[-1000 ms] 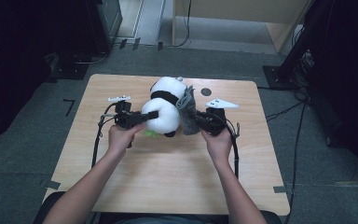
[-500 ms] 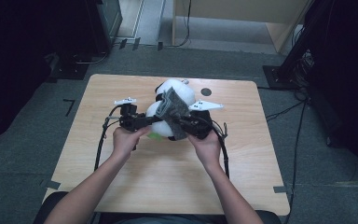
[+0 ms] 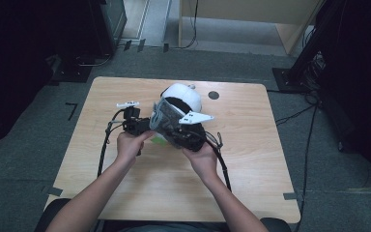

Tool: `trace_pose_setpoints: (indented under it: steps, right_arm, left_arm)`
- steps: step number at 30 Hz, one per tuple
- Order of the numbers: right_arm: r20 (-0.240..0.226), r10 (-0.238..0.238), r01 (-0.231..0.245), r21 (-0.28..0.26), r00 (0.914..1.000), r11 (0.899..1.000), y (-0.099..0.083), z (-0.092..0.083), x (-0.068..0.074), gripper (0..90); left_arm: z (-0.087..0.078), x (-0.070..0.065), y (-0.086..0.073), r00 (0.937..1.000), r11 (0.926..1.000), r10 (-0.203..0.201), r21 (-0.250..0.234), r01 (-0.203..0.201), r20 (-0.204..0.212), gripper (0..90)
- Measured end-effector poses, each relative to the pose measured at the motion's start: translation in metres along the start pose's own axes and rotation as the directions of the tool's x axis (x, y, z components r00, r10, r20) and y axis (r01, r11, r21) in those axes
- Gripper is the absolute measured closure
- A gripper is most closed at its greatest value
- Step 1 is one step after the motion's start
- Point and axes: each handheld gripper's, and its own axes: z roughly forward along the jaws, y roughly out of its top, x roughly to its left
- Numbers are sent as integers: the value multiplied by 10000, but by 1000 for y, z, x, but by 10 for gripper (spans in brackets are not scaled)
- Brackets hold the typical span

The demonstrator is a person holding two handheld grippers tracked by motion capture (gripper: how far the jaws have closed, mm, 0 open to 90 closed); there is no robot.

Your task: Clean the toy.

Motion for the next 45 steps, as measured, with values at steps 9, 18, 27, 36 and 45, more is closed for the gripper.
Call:
trace_pose_setpoints:
  steps: [9, 18, 27, 36, 45]
  right_arm:
    - [-152, -918, 922, 260, 9957, 9954, -16, 23, 19, 819]
    - [457, -2374, 2326, 905, 9703, 9683, -32, 40, 24, 818]
    - [243, -1851, 1790, 1586, 9824, 9710, -45, 52, 5, 818]
    - [492, -922, 814, 1893, 9945, 9785, -51, 50, -21, 818]
    - [692, -783, 627, 2041, 9945, 9769, -51, 45, -32, 818]
  left_arm:
    - [-3, 5, 1, 9984, 9984, -545, -162, 548, 147, 482]
    - [-4, 5, 2, 9975, 9972, -688, -273, 692, 162, 480]
    - [-7, 7, 4, 9968, 9965, -709, -411, 723, 356, 477]
    - [-13, 13, 8, 9928, 9934, -1012, -481, 1044, 640, 477]
    - [-12, 14, 7, 9941, 9953, -872, -356, 897, 651, 474]
